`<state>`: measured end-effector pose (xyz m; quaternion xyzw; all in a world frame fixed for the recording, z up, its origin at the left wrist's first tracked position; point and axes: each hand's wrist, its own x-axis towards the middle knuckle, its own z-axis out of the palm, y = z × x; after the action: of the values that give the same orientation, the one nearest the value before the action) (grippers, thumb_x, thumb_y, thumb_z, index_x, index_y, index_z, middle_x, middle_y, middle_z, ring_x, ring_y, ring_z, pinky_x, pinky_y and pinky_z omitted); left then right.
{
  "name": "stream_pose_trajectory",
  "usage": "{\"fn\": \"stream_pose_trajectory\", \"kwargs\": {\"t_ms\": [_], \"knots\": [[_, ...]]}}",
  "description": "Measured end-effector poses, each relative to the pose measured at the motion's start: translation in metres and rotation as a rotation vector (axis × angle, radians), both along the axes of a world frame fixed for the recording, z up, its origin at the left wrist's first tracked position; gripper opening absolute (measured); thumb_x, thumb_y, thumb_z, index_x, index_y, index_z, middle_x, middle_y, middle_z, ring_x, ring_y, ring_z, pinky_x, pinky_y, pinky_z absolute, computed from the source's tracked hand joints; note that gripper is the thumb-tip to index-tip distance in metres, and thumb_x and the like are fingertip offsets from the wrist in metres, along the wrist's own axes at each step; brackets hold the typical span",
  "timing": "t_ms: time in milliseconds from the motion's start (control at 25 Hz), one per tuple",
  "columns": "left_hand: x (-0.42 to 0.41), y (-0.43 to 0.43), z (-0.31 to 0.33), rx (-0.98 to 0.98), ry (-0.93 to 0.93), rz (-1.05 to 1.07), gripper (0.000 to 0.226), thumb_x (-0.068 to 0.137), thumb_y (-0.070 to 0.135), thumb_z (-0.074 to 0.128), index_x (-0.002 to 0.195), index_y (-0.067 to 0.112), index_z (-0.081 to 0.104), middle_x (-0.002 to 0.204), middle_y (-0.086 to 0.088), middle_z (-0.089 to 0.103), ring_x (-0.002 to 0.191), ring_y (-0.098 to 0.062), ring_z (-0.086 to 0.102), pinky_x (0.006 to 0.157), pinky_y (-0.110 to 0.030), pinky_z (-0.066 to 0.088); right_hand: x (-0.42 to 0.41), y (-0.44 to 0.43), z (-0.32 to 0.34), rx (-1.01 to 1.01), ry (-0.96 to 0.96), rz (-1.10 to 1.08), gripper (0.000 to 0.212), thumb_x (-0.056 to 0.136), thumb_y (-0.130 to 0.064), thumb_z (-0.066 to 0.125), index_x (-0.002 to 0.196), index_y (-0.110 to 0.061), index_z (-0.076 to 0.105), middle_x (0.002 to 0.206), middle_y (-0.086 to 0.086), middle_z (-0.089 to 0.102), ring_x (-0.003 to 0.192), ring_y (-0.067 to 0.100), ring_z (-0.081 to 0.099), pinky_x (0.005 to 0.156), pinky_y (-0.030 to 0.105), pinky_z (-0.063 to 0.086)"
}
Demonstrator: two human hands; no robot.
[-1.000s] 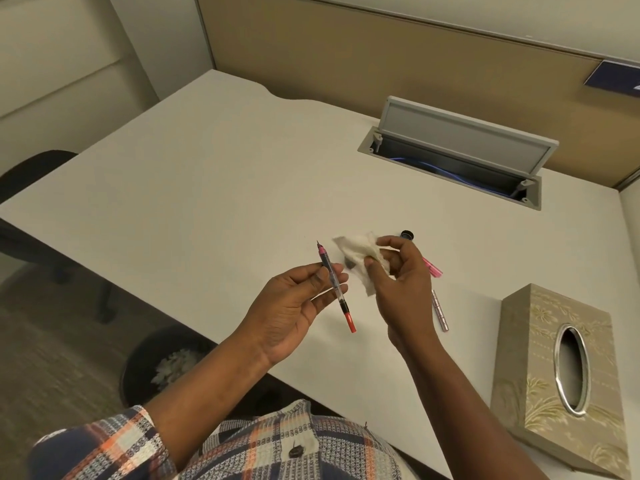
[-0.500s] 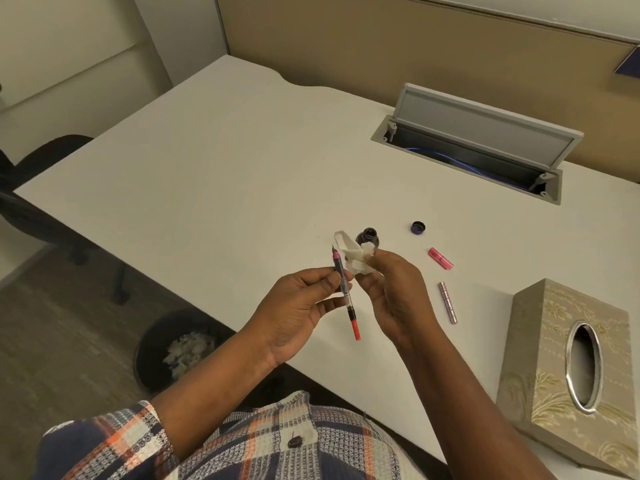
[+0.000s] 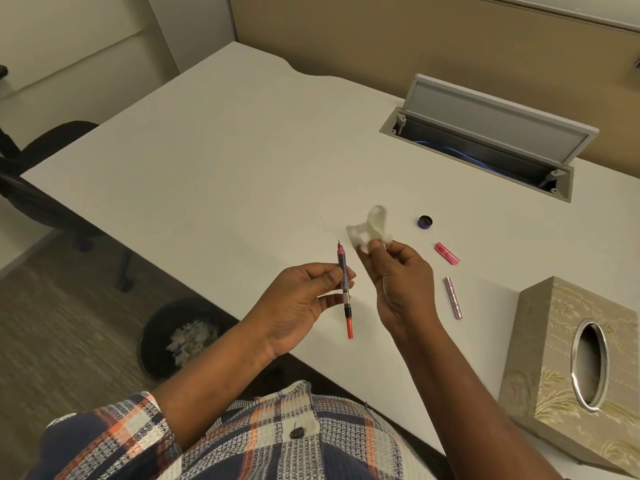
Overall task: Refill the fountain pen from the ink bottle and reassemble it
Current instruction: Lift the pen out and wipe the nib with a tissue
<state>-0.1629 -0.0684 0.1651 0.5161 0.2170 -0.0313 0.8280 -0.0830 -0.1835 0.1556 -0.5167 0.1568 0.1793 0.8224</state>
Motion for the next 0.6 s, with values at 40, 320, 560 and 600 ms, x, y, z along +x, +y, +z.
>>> {"fn": "stream_pose_trajectory", "kwargs": {"t_ms": [40,320,560,600], "knots": [[0.0,-0.0005,-0.0009,-0.002,-0.001,-0.002,0.018,0.091,0.005,0.053,0.088,0.003,0.07,0.083,-0.004,0.072,0.089,-0.018,0.066,0.073,-0.026,0.056,-0.0009,0.0007,0.0012,0.025,0.013,0.008,0.009,0.089,0.001,0.06,0.095,0.008,0.063,0.1,0.014,0.072,0.091,0.024,0.073,0.088,0.032,0.057],[0.0043,-0.0008,-0.0037,0.017,0.001,-0.027,0.02,0.092,0.011,0.052,0.09,0.008,0.072,0.084,-0.002,0.072,0.088,-0.018,0.066,0.077,-0.029,0.055,-0.0085,0.0011,0.0065,0.028,0.008,0.157,0.017,0.09,-0.012,0.061,0.096,0.002,0.07,0.101,0.015,0.074,0.094,0.027,0.072,0.087,0.034,0.058],[0.0068,0.001,-0.0069,0.113,0.021,-0.07,0.02,0.092,0.011,0.052,0.09,0.008,0.072,0.084,-0.002,0.074,0.087,-0.018,0.068,0.075,-0.028,0.056,-0.0047,-0.002,0.0085,0.113,0.063,0.128,0.012,0.087,-0.002,0.063,0.081,0.002,0.072,0.091,0.015,0.075,0.087,0.026,0.073,0.08,0.032,0.06],[0.0075,0.001,-0.0071,0.141,0.019,-0.084,0.02,0.092,0.01,0.052,0.09,0.008,0.072,0.083,-0.002,0.074,0.086,-0.016,0.069,0.074,-0.026,0.056,-0.0051,-0.0023,0.0085,0.082,0.058,0.138,0.01,0.085,0.0,0.064,0.079,0.003,0.071,0.086,0.014,0.075,0.083,0.024,0.074,0.078,0.03,0.06]]}}
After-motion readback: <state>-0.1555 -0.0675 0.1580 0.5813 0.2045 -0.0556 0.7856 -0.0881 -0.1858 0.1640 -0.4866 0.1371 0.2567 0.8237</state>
